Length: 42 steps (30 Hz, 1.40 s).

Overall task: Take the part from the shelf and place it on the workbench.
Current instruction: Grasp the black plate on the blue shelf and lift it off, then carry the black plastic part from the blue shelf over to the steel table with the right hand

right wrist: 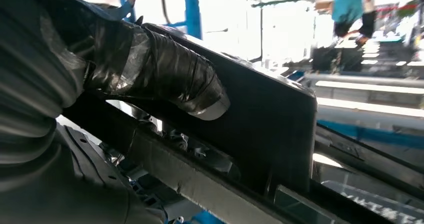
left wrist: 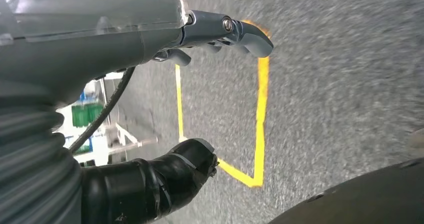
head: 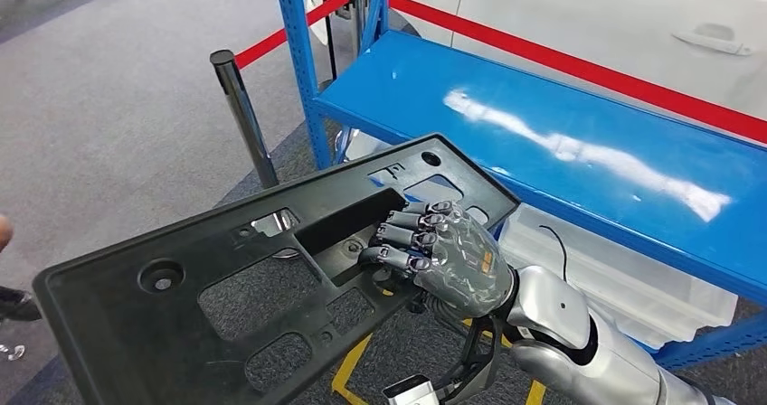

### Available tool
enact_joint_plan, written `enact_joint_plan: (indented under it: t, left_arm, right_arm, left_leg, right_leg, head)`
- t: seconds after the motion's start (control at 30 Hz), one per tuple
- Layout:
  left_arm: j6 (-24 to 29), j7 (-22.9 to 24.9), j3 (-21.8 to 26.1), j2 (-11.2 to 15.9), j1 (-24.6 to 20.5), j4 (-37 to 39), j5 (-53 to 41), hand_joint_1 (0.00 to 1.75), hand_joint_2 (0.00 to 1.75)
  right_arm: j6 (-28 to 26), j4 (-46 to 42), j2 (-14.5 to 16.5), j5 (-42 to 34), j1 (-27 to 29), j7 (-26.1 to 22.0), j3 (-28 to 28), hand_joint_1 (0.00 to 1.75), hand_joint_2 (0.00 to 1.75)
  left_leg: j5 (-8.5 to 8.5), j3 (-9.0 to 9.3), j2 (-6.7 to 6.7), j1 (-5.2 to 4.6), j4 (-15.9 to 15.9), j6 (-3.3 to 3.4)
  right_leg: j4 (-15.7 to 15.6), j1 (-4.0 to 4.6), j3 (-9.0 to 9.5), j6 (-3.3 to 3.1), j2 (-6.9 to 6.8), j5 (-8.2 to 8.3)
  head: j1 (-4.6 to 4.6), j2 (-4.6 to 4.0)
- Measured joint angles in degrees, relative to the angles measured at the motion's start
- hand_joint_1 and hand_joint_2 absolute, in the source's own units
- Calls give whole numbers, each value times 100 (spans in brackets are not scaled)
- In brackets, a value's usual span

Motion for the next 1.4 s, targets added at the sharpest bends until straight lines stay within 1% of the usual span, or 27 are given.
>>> enact_joint_plan:
  t: [0.03,0.07,0.1,0.13,0.2,0.23,0.3,0.37,0.57,0.63,0.7,0.77,0.8,0.83,0.9,0.93,0.97,1.0,1.07,1.1,1.13,1.17,1.2,1.23,1.27,1.33,1.4]
  left_arm:
    - [-2,-8,0,1,-3,0,-1,0,175]
    - [-3,-17,0,2,-4,0,-2,0,175]
    - [-4,-24,0,4,-10,0,-4,0,175]
    - [-5,-30,0,9,-17,0,-7,0,175]
    - [-6,-38,0,19,-25,0,-11,0,175]
    - [-6,-42,0,24,-19,0,-13,0,175]
    - [-8,-50,0,28,0,1,-15,0,175]
    - [-10,-55,0,29,5,2,-16,0,175]
    - [-10,-56,0,29,6,2,-16,0,175]
    - [-11,-57,0,28,4,2,-16,0,175]
    - [-16,-60,-1,29,-9,2,-18,0,175]
    - [-25,-61,-1,35,-18,1,-20,0,175]
    - [-26,-61,-1,39,-17,0,-20,0,175]
    - [-29,-61,0,43,-13,1,-20,0,175]
    - [-37,-67,-2,39,9,2,-26,0,175]
    - [-41,-71,-3,37,17,2,-30,0,175]
    - [-42,-74,-4,34,23,2,-34,0,175]
    - [-42,-76,-4,37,19,2,-37,0,175]
    - [-41,-78,-4,37,11,2,-34,0,175]
    - [-41,-78,-4,37,9,2,-37,0,175]
    - [-42,-80,-4,37,8,2,-40,0,175]
    - [-45,-94,-4,37,6,2,-35,0,175]
    - [-53,-118,-4,37,3,2,-25,0,175]
    - [-69,-155,-4,37,0,2,-11,0,175]
    - [-90,-209,-4,41,-4,2,1,0,175]
    - [-124,-316,-4,49,-8,2,3,0,175]
    - [-131,-376,-4,54,2,2,5,0,175]
  right_arm:
    - [20,-3,-13,-1,7,0,-12,175,175]
    - [38,-10,-24,-1,12,0,-27,175,175]
    - [50,-23,-34,-1,14,1,-45,175,175]
    - [57,-47,-44,0,21,1,-68,175,175]
    - [61,-98,-72,2,29,3,-114,175,175]
    - [63,-116,-84,4,34,4,-129,175,175]
    - [64,-126,-100,8,40,5,-138,175,175]
    - [63,-128,-105,10,50,4,-140,175,175]
    - [63,-128,-107,10,51,4,-142,175,175]
    - [63,-128,-110,11,54,4,-143,175,175]
    - [63,-130,-122,12,77,9,-149,175,175]
    - [63,-131,-146,16,119,17,-161,175,175]
    - [63,-131,-159,20,139,19,-168,175,175]
    - [63,-131,-171,25,163,20,-178,175,175]
    - [63,-155,-193,44,191,27,-217,175,175]
    - [63,-167,-201,56,200,33,-233,175,175]
    - [63,-181,-205,68,203,43,-246,175,175]
    - [63,-185,-204,74,207,51,-247,175,175]
    - [63,-191,-204,78,220,66,-248,175,175]
    - [63,-190,-204,78,227,68,-248,175,175]
    - [63,-190,-204,79,233,70,-248,175,175]
    - [63,-190,-204,80,236,73,-248,175,175]
    - [62,-190,-204,83,238,78,-248,175,175]
    - [60,-193,-204,88,241,82,-249,175,175]
    - [56,-204,-204,95,251,86,-255,175,175]
    - [51,-226,-208,117,284,87,-274,175,175]
    - [50,-234,-211,143,309,87,-286,175,175]
  left_leg:
    - [102,71,22,39,103,-41]
    - [265,245,58,72,3,-74]
    - [386,524,139,97,-287,-96]
    - [383,885,266,99,-723,-106]
    - [237,1377,439,48,-1429,-33]
    - [184,1452,442,6,-1601,28]
    - [275,1361,323,-35,-1662,174]
    - [361,1322,256,-30,-1705,267]
    - [383,1317,246,-22,-1717,282]
    - [400,1301,239,-27,-1716,295]
    - [471,1226,201,-35,-1714,344]
    - [592,1081,114,-51,-1706,395]
    - [655,998,62,-67,-1701,408]
    - [762,844,-49,-92,-1675,415]
    - [1107,486,-436,-126,-1636,314]
    - [1159,309,-515,-135,-1564,255]
    - [1050,186,-477,-127,-1425,187]
    - [757,100,-297,-109,-1174,157]
    - [174,-73,-54,-57,-443,66]
    - [74,-104,-17,-24,-114,21]
    - [118,-66,5,5,87,-18]
    - [266,71,33,32,99,-49]
    - [419,312,97,51,-90,-69]
    - [460,663,229,58,-447,-75]
    - [378,1049,368,39,-929,-59]
    - [136,1508,526,-38,-1583,57]
    - [143,1530,409,-91,-1745,223]
  right_leg:
    - [19,-3,-87,20,-93,52]
    - [42,-8,-175,44,-178,100]
    - [73,-9,-250,72,-254,143]
    - [111,-9,-315,102,-323,176]
    - [165,-12,-376,178,-464,244]
    - [169,-28,-390,223,-537,284]
    - [162,-70,-405,318,-634,352]
    - [176,-104,-427,371,-625,353]
    - [191,-115,-435,378,-589,332]
    - [219,-120,-445,387,-502,273]
    - [445,-125,-524,394,-204,-46]
    - [1004,-110,-684,387,91,-564]
    - [1322,-97,-757,379,151,-762]
    - [1472,-67,-675,341,198,-780]
    - [818,-4,-89,175,332,-558]
    - [360,17,201,76,359,-370]
    - [19,20,333,3,353,-292]
    - [-6,8,268,-23,262,-212]
    - [-10,19,111,-29,91,-79]
    - [-4,20,21,-14,1,-15]
    - [4,20,-77,3,-92,48]
    - [16,19,-180,26,-182,106]
    - [33,18,-266,52,-260,157]
    - [56,18,-340,81,-332,197]
    - [90,16,-394,115,-402,227]
    - [131,-5,-428,191,-555,294]
    - [133,-53,-416,278,-695,351]
  head:
    - [-1,0]
    - [-1,0]
    - [-2,0]
    - [-2,0]
    - [9,1]
    - [15,1]
    - [20,1]
    - [19,2]
    - [17,2]
    - [17,2]
    - [19,2]
    - [21,2]
    - [21,2]
    - [21,2]
    - [21,2]
    - [18,2]
    - [16,2]
    - [11,2]
    - [7,2]
    - [7,1]
    - [6,2]
    - [6,1]
    - [6,1]
    - [4,2]
    - [5,2]
    - [6,2]
    - [7,2]
